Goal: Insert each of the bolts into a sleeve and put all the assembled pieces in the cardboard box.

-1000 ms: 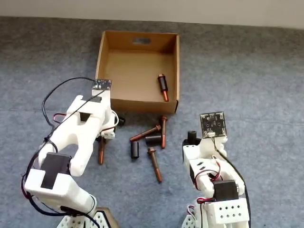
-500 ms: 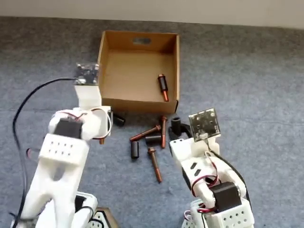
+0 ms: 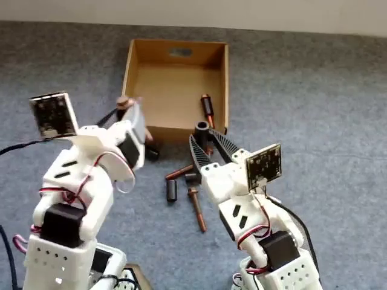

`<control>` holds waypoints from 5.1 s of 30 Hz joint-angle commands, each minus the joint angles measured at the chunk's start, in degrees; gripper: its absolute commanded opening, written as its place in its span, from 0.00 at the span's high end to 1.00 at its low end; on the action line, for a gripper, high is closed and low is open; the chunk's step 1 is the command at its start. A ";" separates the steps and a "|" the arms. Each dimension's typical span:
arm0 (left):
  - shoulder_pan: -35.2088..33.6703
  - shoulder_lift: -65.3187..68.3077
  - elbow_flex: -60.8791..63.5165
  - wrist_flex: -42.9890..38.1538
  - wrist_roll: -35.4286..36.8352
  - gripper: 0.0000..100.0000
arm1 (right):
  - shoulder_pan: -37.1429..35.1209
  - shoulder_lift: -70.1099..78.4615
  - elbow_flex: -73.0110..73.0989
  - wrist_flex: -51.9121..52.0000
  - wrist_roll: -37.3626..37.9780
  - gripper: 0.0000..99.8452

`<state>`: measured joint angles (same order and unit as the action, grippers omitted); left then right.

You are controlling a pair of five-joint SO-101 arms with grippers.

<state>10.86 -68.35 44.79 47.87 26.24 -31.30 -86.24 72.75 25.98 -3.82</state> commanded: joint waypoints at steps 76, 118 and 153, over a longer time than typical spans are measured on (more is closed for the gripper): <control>19.30 18.59 -2.51 -35.25 -8.00 0.99 | 2.15 -0.57 3.56 -5.05 -0.88 0.99; 18.07 13.23 -2.33 -27.96 -8.00 0.99 | 2.15 -0.57 3.56 -5.14 -0.88 0.99; 17.80 13.23 -3.21 -23.03 -8.09 0.99 | 2.15 -0.57 3.56 -5.23 -0.79 0.99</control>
<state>27.91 -53.67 42.77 21.85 18.24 -29.54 -86.15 76.53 22.20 -4.00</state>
